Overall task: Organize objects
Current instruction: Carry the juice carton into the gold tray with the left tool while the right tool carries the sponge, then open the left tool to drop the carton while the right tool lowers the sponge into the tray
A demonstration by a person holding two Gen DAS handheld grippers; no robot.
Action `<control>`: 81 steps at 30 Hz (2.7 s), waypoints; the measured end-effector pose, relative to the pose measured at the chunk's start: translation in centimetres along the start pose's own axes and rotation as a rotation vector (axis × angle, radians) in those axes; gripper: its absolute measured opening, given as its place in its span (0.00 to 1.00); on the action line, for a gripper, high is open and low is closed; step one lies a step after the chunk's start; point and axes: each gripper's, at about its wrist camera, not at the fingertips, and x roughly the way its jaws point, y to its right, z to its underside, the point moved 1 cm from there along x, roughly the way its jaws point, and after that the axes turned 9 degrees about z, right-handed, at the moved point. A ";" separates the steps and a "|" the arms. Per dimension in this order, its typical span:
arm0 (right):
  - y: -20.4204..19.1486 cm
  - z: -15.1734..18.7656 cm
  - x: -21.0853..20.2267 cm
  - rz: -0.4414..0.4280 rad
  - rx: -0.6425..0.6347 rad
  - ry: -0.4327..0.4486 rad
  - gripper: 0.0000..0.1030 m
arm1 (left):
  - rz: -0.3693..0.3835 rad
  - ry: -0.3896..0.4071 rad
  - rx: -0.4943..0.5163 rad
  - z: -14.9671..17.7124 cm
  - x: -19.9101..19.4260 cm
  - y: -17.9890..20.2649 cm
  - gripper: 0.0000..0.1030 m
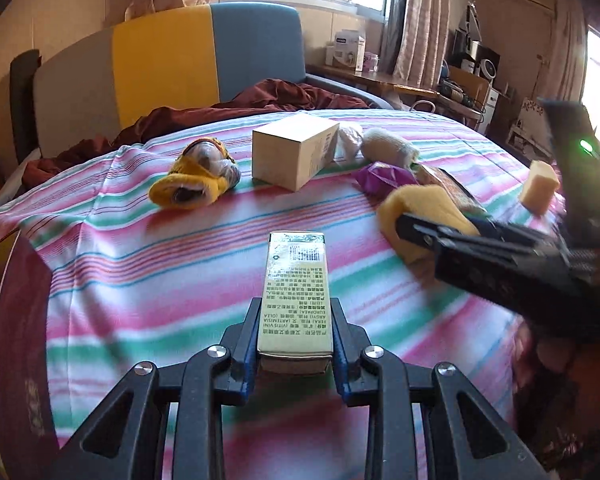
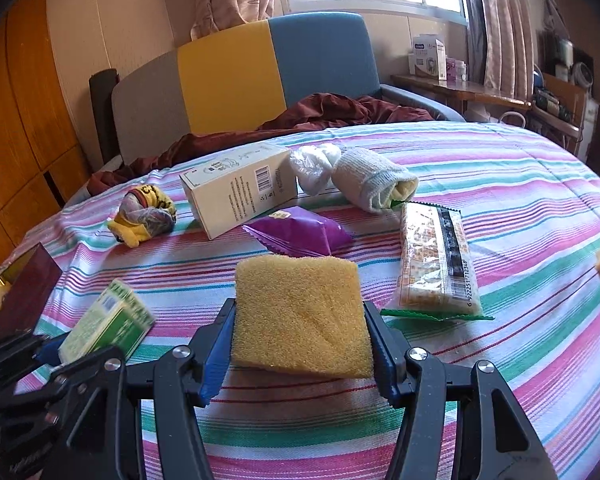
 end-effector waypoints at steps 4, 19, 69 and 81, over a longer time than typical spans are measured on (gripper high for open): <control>-0.4 0.0 -0.1 0.023 -0.021 0.004 0.58 | 0.038 0.008 -0.050 0.9 -1.8 -0.2 0.28; -4.6 0.9 -2.7 -0.014 -0.244 0.137 0.57 | 0.061 0.157 -0.111 1.5 -10.4 -2.2 0.28; -21.5 -0.6 -14.7 -0.397 -0.271 0.202 0.58 | -0.221 0.068 -0.735 10.2 -18.4 -24.2 0.47; -29.4 0.6 -11.9 -0.457 -0.426 0.022 0.58 | -0.289 0.124 -0.679 10.1 -19.8 -22.2 0.47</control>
